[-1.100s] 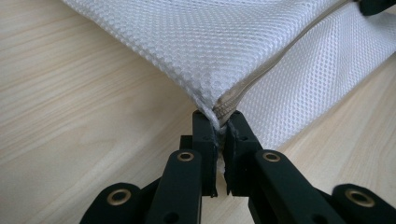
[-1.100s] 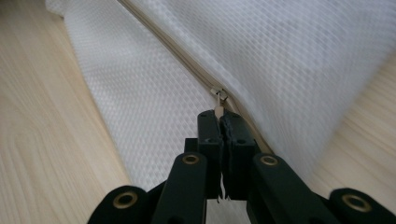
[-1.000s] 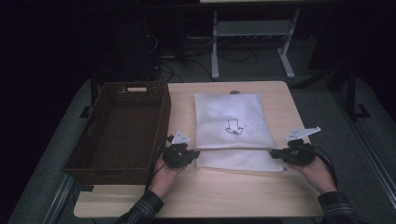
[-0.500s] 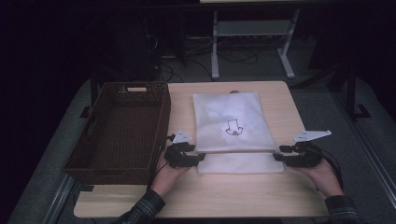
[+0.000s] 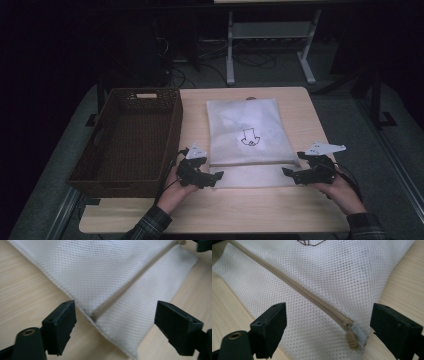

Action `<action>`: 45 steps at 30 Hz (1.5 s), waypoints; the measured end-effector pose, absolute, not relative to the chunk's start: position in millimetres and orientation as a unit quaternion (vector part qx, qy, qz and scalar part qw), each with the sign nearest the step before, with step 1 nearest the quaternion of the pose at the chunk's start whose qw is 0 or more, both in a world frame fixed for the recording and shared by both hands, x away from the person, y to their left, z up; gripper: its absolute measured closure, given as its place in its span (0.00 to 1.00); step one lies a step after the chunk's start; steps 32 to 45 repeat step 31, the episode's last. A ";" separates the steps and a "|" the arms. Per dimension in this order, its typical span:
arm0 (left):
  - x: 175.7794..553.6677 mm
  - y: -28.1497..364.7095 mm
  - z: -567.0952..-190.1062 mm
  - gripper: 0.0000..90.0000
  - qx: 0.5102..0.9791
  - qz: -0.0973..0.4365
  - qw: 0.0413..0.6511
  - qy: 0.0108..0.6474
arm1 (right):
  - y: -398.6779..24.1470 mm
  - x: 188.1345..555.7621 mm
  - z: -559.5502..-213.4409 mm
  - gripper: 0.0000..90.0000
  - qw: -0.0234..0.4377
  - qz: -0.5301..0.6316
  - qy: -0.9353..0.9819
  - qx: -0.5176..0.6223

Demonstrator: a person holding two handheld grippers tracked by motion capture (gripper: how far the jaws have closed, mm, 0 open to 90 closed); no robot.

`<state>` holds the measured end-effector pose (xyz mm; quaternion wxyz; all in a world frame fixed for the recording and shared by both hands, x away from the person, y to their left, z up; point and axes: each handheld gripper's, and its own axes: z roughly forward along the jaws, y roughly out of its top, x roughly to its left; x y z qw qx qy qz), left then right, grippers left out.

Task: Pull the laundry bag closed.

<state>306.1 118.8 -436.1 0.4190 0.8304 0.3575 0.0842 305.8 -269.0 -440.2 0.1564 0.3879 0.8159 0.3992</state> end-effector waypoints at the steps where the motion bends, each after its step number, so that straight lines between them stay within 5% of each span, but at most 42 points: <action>1: 303.6 119.4 -435.5 0.18 0.830 0.083 0.421 0.356 | -266.2 304.5 -440.7 0.14 0.159 0.399 0.816 0.387; 23: 248.8 134.7 -452.2 0.18 0.854 0.083 0.396 0.328 | -250.5 244.8 -450.9 0.15 0.154 0.402 0.829 0.356; 45: 245.4 135.5 -454.1 0.18 0.857 0.085 0.393 0.323 | -249.8 244.5 -452.4 0.15 0.150 0.403 0.831 0.353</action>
